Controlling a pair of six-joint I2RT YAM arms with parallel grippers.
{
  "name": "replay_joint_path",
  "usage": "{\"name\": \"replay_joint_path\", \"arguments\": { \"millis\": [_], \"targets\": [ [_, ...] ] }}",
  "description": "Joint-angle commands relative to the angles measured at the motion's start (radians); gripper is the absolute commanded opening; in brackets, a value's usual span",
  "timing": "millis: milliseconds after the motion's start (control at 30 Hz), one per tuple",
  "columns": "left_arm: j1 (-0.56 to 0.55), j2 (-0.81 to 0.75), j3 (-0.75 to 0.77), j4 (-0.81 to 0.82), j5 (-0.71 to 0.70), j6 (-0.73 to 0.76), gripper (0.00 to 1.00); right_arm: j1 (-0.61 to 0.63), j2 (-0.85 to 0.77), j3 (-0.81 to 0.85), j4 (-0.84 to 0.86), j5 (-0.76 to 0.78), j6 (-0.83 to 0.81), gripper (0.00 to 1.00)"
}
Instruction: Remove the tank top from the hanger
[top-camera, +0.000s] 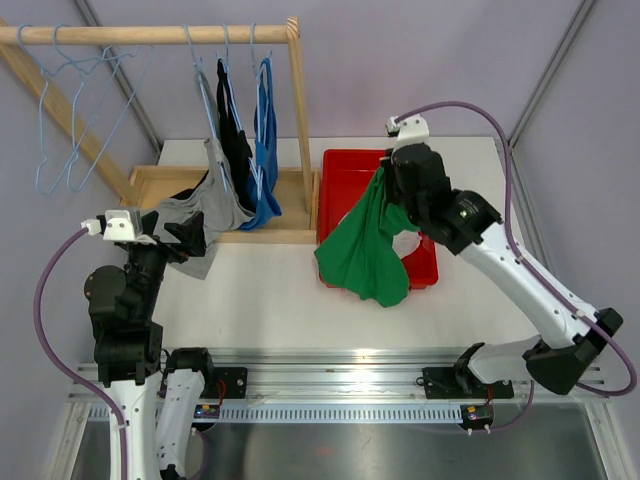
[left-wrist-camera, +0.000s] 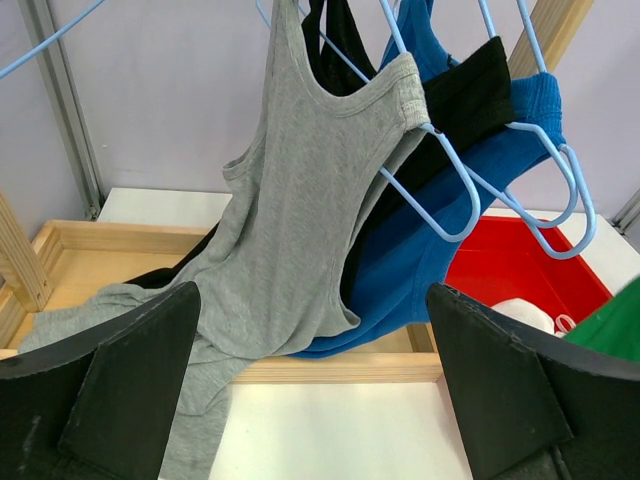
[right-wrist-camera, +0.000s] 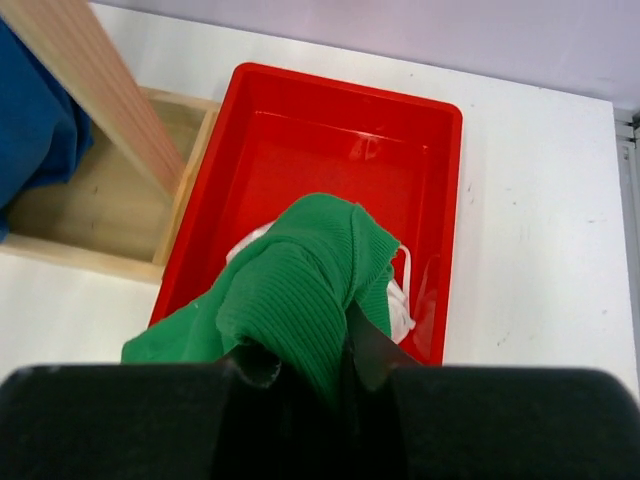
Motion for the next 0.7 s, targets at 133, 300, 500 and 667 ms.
{"name": "replay_joint_path", "arguments": {
  "millis": [133, 300, 500, 667],
  "targets": [
    [-0.009, 0.004, -0.011, 0.034, -0.02, 0.019, 0.99, -0.225, 0.179, 0.311, 0.07, -0.257, -0.067, 0.0],
    [-0.007, 0.004, -0.011, 0.032, -0.024, 0.021, 0.99, -0.315, 0.315, 0.465, 0.047, -0.33, -0.088, 0.0],
    [-0.007, 0.008, -0.01, 0.031, -0.02, 0.02, 0.99, -0.342, 0.418, 0.491, 0.059, -0.375, -0.082, 0.0],
    [-0.01, 0.008, -0.01, 0.034, -0.015, 0.02, 0.99, -0.352, 0.452, 0.349, 0.119, -0.405, -0.056, 0.0]
  ]
}}
